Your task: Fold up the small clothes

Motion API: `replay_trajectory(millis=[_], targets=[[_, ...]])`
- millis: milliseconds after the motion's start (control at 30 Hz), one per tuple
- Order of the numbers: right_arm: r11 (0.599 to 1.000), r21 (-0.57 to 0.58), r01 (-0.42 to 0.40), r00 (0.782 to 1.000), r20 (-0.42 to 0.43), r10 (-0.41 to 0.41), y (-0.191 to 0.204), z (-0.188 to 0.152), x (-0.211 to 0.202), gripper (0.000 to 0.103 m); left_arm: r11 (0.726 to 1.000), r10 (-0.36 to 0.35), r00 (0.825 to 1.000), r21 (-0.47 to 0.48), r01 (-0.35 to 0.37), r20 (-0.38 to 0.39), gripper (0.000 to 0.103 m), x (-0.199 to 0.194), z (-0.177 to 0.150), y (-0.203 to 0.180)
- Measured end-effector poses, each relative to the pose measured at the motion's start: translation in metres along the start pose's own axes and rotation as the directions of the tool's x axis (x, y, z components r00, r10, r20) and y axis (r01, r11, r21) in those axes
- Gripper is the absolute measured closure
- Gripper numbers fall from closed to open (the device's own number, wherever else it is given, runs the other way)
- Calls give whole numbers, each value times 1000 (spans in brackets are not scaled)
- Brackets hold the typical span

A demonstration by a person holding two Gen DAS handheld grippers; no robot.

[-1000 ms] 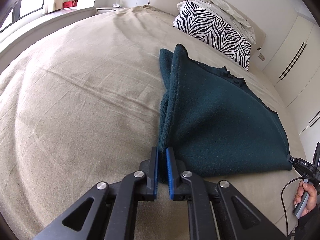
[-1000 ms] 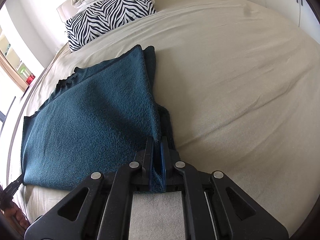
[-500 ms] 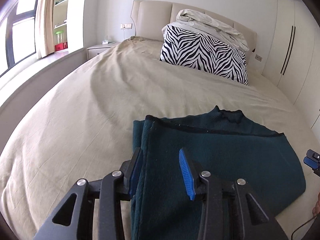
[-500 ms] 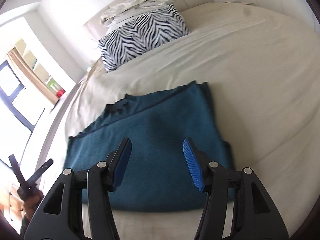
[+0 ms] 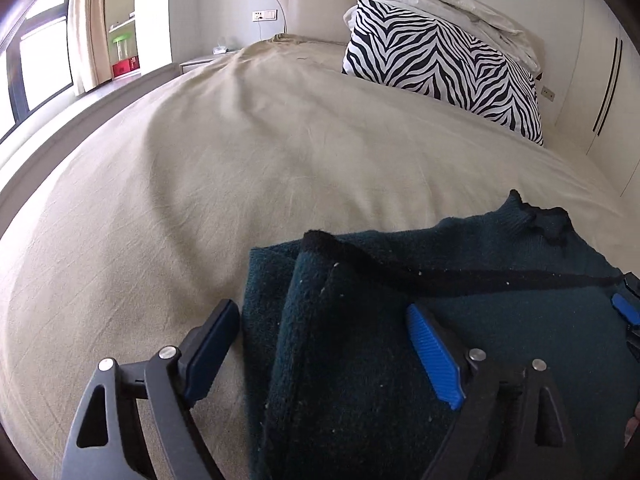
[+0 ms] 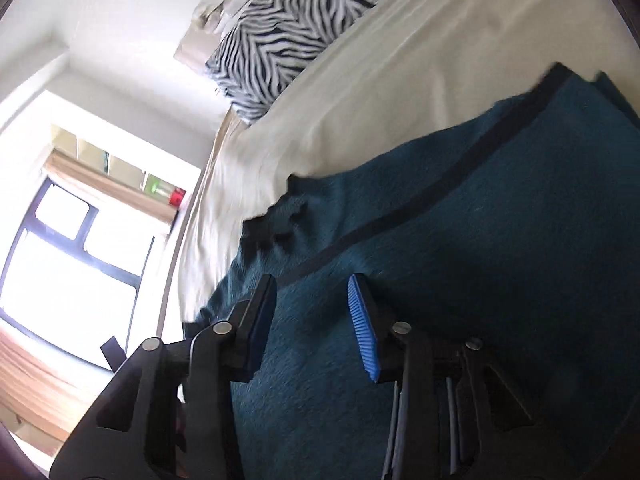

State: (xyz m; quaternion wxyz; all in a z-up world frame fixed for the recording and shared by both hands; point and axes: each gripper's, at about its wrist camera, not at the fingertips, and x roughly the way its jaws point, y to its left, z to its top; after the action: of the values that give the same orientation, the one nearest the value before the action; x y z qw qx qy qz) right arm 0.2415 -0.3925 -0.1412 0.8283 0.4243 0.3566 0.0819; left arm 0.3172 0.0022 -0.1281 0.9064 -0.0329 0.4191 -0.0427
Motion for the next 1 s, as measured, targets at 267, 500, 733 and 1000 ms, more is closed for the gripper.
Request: replay_trajectory(millis=[267, 500, 733, 1000], targets=[[967, 215, 134, 954, 238, -185, -68, 33, -83, 87, 1000, 14, 1000, 22, -14, 10, 12, 0, -4, -6], [998, 22, 66, 991, 111, -68, 14, 9, -64, 86, 999, 30, 999, 33, -31, 15, 10, 0, -6, -8], [980, -200, -11, 982, -186, -27, 94, -65, 46, 54, 999, 27, 999, 32, -28, 19, 10, 0, -6, -8], [996, -81, 37, 999, 4, -37, 38, -34, 8, 58, 999, 20, 1000, 32, -20, 21, 10, 2, -6, -6]])
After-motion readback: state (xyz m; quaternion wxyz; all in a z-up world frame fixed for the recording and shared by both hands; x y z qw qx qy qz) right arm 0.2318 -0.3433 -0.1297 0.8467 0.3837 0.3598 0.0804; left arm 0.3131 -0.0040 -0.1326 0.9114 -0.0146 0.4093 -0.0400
